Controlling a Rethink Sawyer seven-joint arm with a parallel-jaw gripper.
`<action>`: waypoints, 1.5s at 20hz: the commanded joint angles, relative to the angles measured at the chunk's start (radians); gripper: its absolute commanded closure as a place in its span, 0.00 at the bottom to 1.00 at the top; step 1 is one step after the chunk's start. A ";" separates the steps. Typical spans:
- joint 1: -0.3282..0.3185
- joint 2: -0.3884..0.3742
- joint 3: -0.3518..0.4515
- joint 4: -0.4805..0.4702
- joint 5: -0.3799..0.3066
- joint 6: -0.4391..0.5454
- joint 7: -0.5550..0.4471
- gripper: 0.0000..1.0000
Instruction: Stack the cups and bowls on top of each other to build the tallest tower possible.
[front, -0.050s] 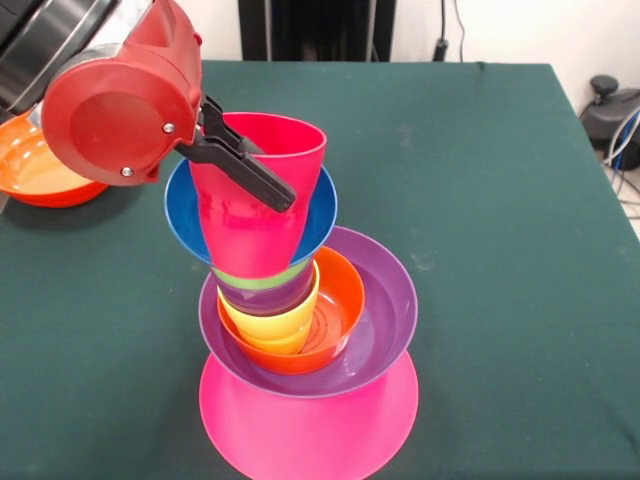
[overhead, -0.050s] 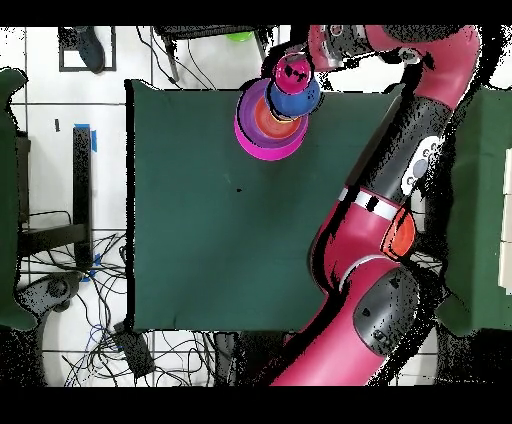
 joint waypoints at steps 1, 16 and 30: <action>-0.010 -0.009 -0.095 -0.033 -0.017 0.102 -0.061 1.00; -0.053 -0.039 -0.287 0.138 0.206 0.019 0.058 1.00; -0.071 -0.078 -0.453 0.275 0.370 -0.125 0.111 1.00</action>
